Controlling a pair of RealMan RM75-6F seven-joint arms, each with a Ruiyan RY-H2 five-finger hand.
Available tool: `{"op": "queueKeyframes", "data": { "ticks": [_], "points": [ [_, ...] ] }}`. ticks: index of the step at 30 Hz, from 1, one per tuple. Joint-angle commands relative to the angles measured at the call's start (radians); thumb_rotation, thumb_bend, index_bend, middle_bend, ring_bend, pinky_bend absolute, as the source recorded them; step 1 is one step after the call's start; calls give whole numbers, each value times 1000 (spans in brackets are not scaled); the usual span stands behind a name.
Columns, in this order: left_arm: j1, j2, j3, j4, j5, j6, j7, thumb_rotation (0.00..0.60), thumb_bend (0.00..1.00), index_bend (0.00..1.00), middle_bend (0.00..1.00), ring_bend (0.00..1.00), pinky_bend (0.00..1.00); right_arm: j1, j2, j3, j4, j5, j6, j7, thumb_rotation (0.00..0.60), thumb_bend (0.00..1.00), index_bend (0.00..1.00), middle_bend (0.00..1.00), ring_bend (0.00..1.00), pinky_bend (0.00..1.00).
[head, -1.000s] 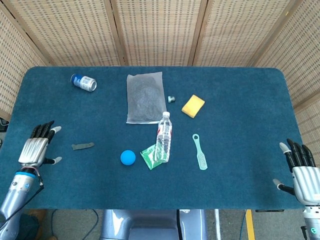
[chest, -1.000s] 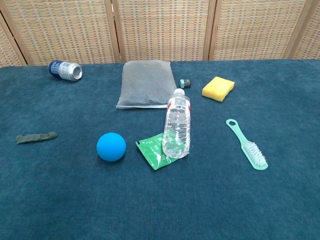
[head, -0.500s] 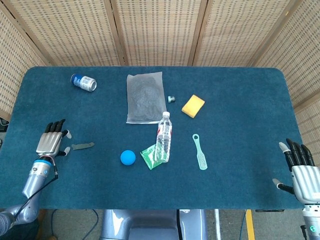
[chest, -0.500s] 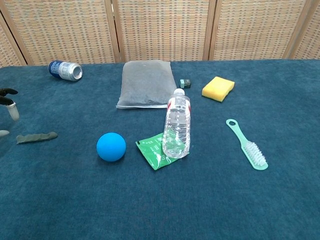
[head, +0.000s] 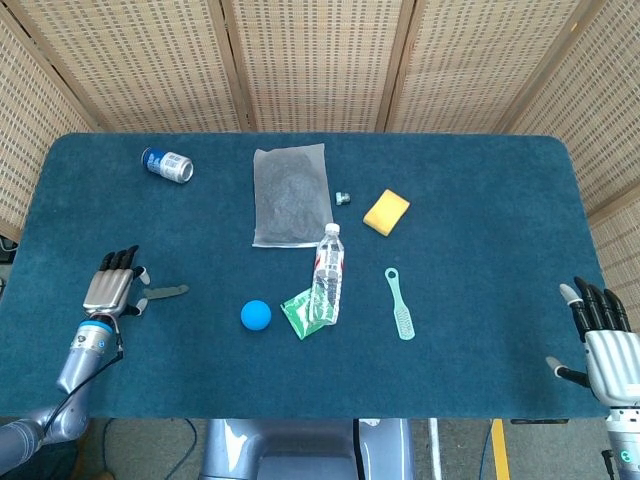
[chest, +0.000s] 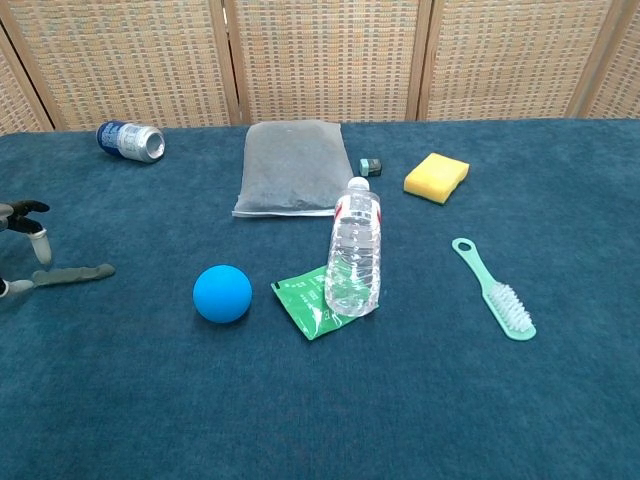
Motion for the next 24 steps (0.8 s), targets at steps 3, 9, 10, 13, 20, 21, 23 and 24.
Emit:
{"op": "queueKeyframes", "data": {
  "ticks": [3,9,10,13,20,21,23,24],
  "points": [
    [-8,-15,1,18,6,-2,-8,600,356,458,0,0,0,1,0,0,1,2,-2,1,600,0,0,0,0,0],
    [-13,-29,2,34,1,-8,-5,600,360,466,0,0,0,-1,4,0,-3,-3,4,8,600,0,0,0,0,0],
    [-14,-30,3,35,0,-10,-5,600,371,470,0,0,0,-1,4,0,-3,-3,4,8,600,0,0,0,0,0],
    [-16,-37,4,42,1,-11,-7,600,395,484,0,0,0,-2,6,-1,-3,-2,3,13,600,0,0,0,0,0],
    [-18,-41,5,49,-1,-10,-2,600,397,503,0,0,0,-1,6,-1,-1,-2,1,17,600,0,0,0,0,0],
    [-19,-42,5,50,-3,-11,3,600,397,505,0,0,0,-1,6,-1,-1,-2,1,16,600,0,0,0,0,0],
    [-20,-45,5,51,-6,-12,8,600,397,506,0,0,0,-1,6,-1,-1,-2,2,15,600,0,0,0,0,0],
    [-21,-46,5,52,-8,-13,10,600,397,506,0,0,0,-2,6,-2,-1,-3,3,16,600,0,0,0,0,0]
  ]
}}
